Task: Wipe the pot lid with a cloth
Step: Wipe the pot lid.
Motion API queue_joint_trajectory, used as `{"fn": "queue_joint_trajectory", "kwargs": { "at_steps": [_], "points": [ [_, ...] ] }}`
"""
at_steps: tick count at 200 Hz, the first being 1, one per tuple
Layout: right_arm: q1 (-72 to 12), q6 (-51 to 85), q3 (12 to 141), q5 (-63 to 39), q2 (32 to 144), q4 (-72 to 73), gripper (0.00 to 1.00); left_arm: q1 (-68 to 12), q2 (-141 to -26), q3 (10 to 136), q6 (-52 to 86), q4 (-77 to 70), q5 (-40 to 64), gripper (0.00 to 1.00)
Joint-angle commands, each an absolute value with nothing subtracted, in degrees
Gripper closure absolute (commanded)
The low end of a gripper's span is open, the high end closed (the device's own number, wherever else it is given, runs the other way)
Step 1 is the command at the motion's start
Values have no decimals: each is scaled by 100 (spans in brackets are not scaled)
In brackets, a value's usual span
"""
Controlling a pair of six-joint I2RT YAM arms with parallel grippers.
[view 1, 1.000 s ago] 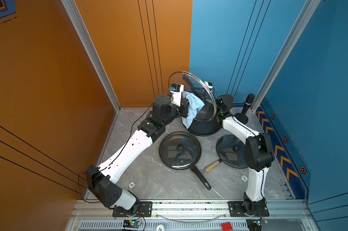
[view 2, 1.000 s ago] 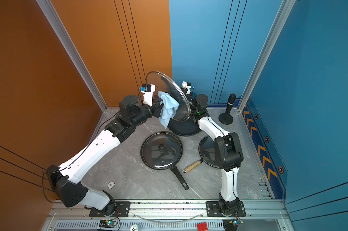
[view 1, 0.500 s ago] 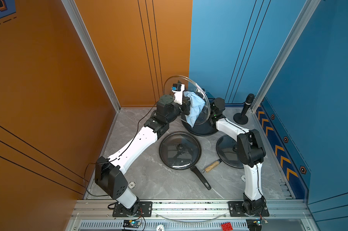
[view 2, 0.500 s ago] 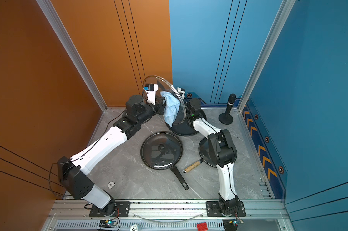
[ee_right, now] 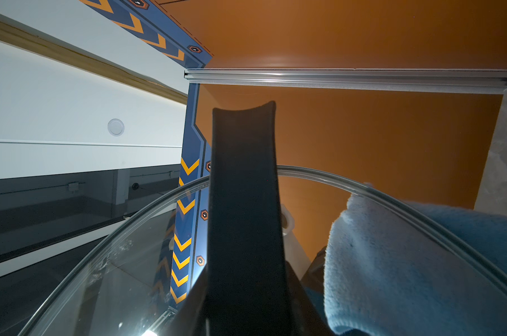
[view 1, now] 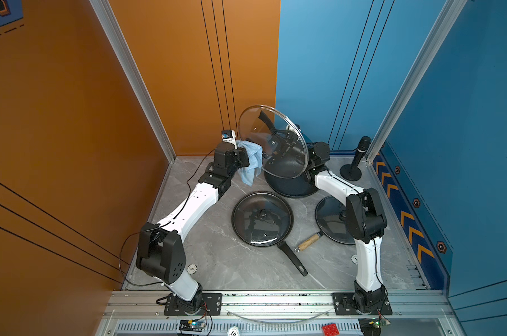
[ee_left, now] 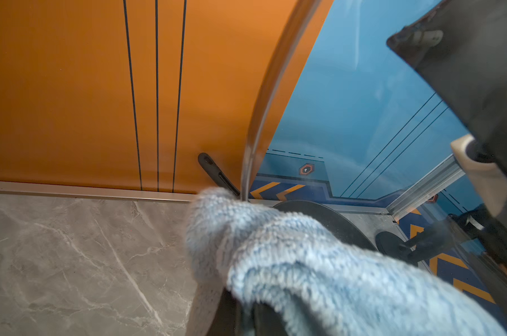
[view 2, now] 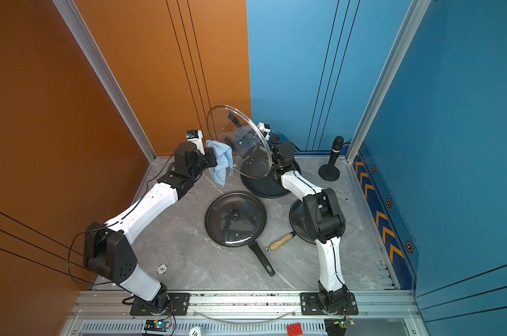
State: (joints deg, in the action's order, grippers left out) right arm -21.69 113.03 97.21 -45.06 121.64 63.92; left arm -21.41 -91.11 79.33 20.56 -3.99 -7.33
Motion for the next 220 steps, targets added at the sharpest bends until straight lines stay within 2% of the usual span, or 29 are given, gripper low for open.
{"fn": "queue_joint_trajectory", "kwargs": {
  "at_steps": [1, 42, 70, 107, 145, 181, 220],
  "points": [
    [-2119, 11504, 9941, -4331, 11837, 7173, 96, -2399, -8515, 8124, 1741, -439, -644, 100],
    [-2225, 11496, 10418, -4431, 12259, 6958, 96, -3247, -8402, 8989, 1048, -686, 411, 100],
    [-2319, 11496, 10576, -4464, 12349, 6925, 96, -3214, -8730, 9456, 1203, -1189, 573, 100],
    [-2373, 11440, 10434, -4443, 12177, 7031, 96, -2933, -8966, 9410, 1169, -1470, -111, 100],
    [-2412, 11313, 10087, -4368, 11923, 7064, 96, -2303, -8874, 8655, 1420, -1605, -1292, 100],
    [-2486, 11279, 10082, -4334, 11616, 7066, 96, -1792, -8947, 7983, 1684, -1441, -1870, 100],
    [-2465, 11200, 10081, -4290, 11506, 6999, 96, -1712, -8935, 7509, 2180, -1203, -1660, 100]
  ]
}}
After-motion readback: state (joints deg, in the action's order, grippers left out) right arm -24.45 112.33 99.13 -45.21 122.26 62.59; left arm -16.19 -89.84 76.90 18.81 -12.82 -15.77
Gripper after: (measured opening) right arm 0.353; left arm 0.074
